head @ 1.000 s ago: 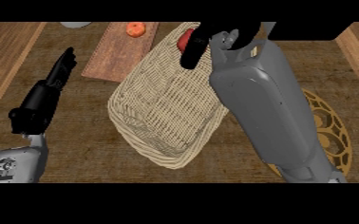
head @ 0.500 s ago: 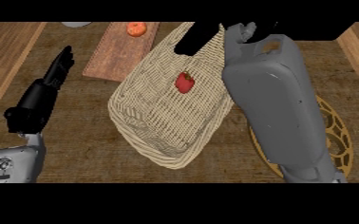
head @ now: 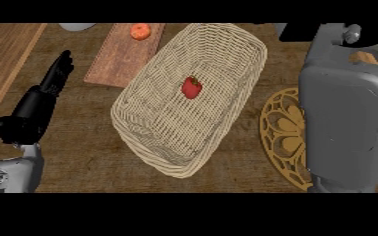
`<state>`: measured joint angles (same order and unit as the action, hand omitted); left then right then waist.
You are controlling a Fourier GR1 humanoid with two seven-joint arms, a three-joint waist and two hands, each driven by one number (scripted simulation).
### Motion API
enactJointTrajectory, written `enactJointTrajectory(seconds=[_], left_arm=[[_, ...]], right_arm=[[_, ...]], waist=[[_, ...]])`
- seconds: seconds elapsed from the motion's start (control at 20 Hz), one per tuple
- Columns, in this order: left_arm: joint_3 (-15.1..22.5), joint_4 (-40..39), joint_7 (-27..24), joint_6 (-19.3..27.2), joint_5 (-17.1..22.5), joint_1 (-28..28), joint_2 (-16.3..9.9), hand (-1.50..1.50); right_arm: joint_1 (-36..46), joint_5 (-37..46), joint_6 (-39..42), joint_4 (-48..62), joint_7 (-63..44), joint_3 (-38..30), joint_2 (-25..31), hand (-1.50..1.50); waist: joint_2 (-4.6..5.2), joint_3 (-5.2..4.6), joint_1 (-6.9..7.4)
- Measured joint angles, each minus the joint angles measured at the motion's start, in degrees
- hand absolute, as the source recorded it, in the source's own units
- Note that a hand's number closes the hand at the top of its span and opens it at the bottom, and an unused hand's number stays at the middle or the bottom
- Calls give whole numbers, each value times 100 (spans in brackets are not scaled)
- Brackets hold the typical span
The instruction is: Pick the bell pepper from the placemat and place it in the basket
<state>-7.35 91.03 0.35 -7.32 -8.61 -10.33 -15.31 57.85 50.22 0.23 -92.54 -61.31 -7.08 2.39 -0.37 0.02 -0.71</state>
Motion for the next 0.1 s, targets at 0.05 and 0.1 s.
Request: enactJointTrajectory(seconds=[0.05, 0.1], left_arm=[[19, 34, -2, 13, -20, 33, 18, 0], [-17, 35, 26, -1, 9, 7, -4, 0]], right_arm=[[-107, 26, -46, -162, 19, -128, 57, -150], [-262, 50, -87, -368, 37, -222, 84, -150]], waist=[[-1, 0, -5], [-1, 1, -18]])
